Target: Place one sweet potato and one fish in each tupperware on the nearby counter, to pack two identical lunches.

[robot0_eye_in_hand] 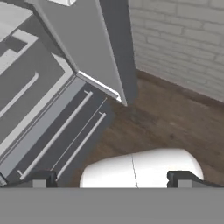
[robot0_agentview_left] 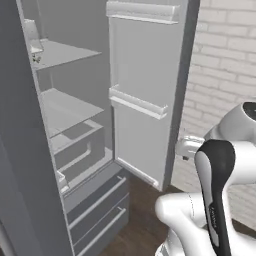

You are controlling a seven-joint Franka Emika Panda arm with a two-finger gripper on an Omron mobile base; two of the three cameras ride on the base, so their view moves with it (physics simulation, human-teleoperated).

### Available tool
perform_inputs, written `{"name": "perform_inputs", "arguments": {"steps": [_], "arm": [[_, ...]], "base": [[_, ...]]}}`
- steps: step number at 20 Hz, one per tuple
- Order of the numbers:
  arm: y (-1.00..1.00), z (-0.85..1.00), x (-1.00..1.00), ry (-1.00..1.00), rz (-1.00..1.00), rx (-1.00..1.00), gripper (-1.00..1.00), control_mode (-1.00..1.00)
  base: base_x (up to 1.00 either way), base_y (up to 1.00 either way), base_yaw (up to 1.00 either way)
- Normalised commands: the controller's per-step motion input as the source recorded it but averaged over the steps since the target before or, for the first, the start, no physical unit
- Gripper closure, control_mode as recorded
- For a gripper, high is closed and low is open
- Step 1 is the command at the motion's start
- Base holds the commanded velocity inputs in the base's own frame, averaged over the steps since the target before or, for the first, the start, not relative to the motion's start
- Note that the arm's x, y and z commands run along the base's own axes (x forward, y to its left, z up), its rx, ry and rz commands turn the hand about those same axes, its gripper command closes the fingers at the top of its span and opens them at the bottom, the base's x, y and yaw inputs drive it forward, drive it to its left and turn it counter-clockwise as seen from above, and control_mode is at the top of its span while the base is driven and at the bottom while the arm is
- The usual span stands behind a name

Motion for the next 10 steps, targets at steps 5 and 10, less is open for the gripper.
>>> {"name": "perform_inputs", "arguments": {"steps": [5,10], "arm": [[0.0,0.0,0.0,0.0,0.0,0.0,-1.0,1.0],[0.0,0.0,0.0,0.0,0.0,0.0,-1.0,1.0]], "base": [[0.37,0.09,0.52],[-0.85,0.06,0.19]]}}
